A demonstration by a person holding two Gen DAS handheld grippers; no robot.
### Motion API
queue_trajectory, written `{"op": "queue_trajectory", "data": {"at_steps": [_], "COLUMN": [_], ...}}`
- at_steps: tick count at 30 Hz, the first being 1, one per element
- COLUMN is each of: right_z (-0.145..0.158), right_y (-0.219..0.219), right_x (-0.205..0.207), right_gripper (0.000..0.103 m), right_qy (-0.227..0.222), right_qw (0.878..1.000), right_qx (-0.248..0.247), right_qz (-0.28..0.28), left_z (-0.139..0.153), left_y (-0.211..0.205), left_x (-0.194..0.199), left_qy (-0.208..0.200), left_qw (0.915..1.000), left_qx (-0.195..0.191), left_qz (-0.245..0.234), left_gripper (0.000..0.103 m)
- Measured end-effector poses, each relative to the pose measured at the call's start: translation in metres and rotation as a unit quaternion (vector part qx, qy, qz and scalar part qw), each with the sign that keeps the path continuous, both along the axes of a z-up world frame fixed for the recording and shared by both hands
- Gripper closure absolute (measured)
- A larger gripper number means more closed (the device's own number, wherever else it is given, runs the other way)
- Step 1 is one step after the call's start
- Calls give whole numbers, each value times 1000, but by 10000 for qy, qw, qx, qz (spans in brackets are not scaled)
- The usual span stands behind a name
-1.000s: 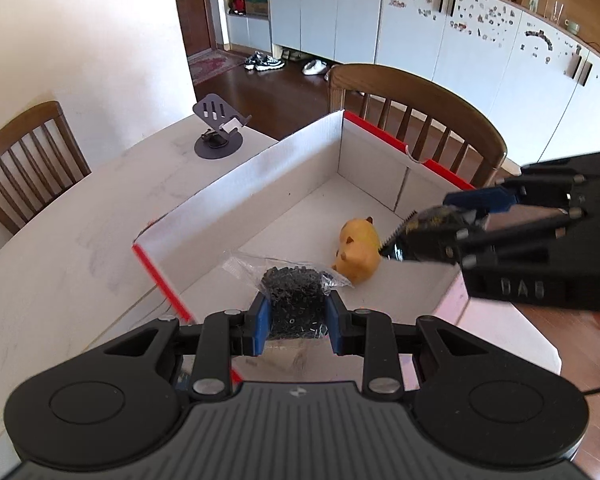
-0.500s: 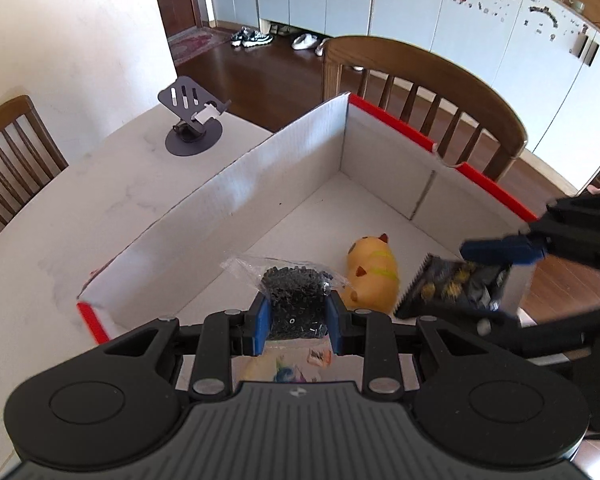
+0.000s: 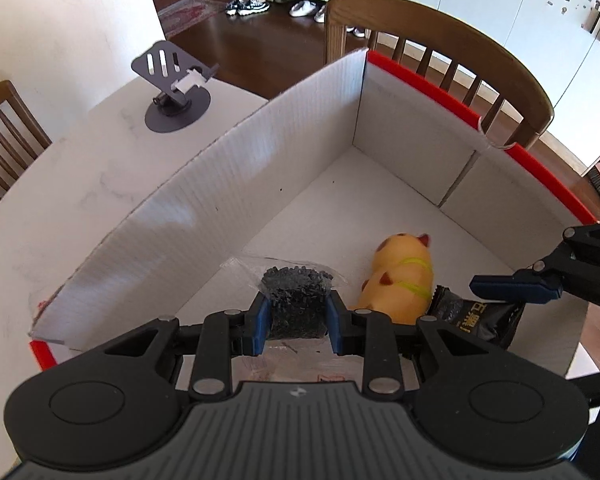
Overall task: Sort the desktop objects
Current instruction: 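Lower and release the snack packet and black-items bag into the shoebox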
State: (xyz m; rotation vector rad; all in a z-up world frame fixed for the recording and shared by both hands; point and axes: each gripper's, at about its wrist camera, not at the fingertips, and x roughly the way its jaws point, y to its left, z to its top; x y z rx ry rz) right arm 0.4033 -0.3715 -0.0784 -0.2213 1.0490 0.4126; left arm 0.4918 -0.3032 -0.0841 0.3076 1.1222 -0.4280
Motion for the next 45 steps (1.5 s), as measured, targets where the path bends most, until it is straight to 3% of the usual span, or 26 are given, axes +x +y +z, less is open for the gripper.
{"op": "queue_trajectory", "data": {"at_steps": [9, 17, 19, 22, 25, 37, 45], "right_z": [-7, -8, -8, -5, 1, 21, 35], "right_y": [0, 3, 2, 1, 0, -3, -5], "right_x": [3, 4, 3, 1, -4, -15, -24], "right_gripper": [61, 57, 56, 43, 39, 39, 37], "right_qy": [204, 179, 177, 123, 27, -200, -326], "right_qw": [9997, 9998, 9998, 9998, 9998, 9994, 9988], "right_qx": [80, 69, 91, 121, 189, 258, 365], "right_qz": [-86, -32, -33, -22, 49, 77, 68], "left_z": [-15, -14, -11, -7, -3, 23, 45], "left_y": [-3, -3, -2, 0, 2, 11, 23], "left_x": [5, -1, -4, -7, -10, -28, -54], "left_qy": [272, 234, 214, 196, 150, -94, -253], "left_qw": [9996, 9997, 9997, 9996, 9997, 9994, 9977], "left_qx": [-5, -84, -118, -179, -210, -328, -616], "left_qz": [-29, -66, -36, 20, 25, 17, -104], "left_gripper": [75, 73, 73, 72, 72, 72, 72]}}
